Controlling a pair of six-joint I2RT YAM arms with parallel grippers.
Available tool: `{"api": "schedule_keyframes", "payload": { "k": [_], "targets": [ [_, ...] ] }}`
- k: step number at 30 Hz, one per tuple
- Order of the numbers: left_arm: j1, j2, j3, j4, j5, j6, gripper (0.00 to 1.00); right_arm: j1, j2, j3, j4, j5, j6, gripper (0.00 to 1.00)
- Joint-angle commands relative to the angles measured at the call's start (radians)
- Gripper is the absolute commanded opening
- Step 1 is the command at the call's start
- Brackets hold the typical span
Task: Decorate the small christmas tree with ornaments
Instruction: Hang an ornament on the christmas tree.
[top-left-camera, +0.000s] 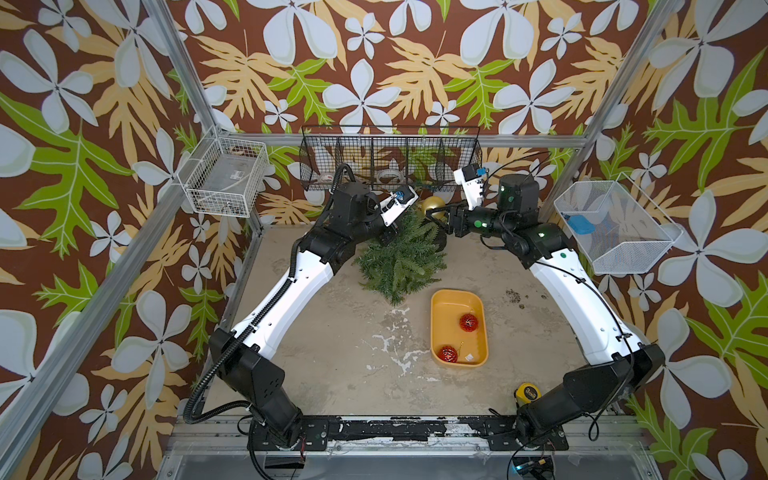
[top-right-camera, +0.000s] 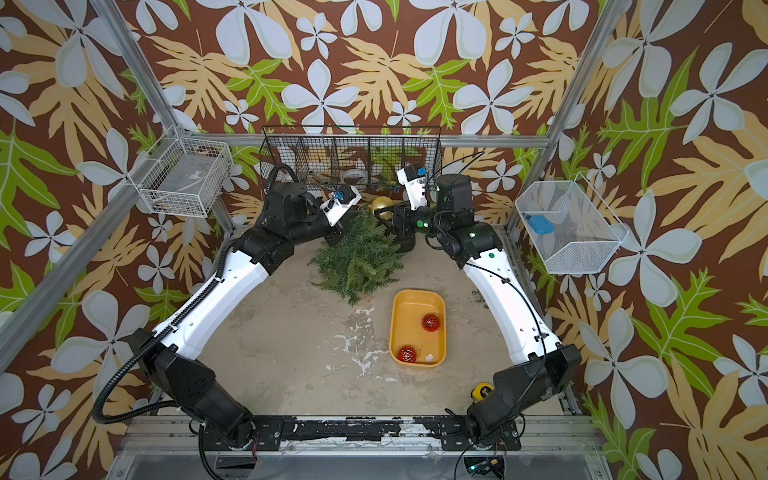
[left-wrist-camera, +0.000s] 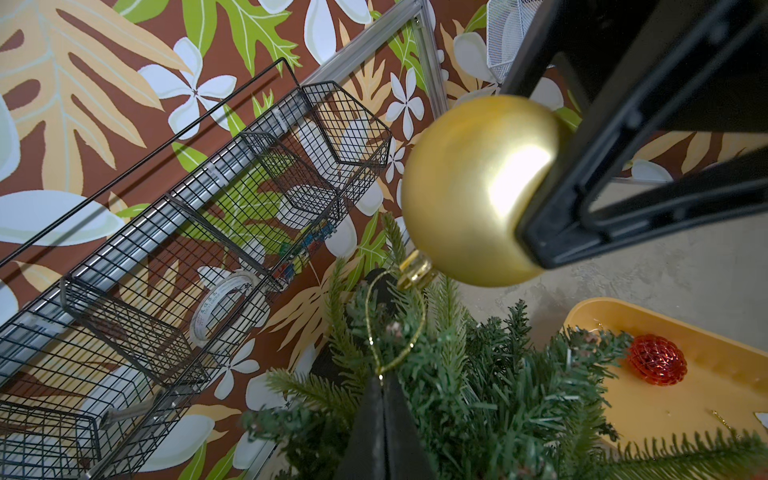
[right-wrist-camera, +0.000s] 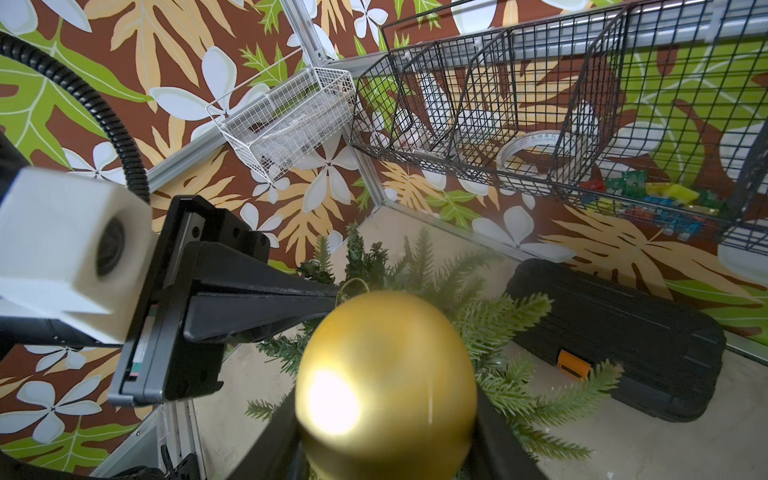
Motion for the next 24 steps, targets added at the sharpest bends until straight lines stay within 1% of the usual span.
{"api": "schedule_keyframes", "payload": {
  "k": [1,14,24],
  "targets": [
    [-0.001,0.005,0.000,-0.005,-0.011,0.002,0.00,0.000,0.003,0.008,0.014,-0.015,-0.002,0.47],
    [-0.001,-0.014,-0.018,-0.002,0.045,0.010,0.00,0.000,-0.010,0.015,-0.012,-0.007,-0.019,0.47],
    [-0.002,-0.010,-0.040,0.000,0.039,0.003,0.00,0.000,-0.016,-0.021,-0.002,0.010,-0.011,0.47]
  ]
}}
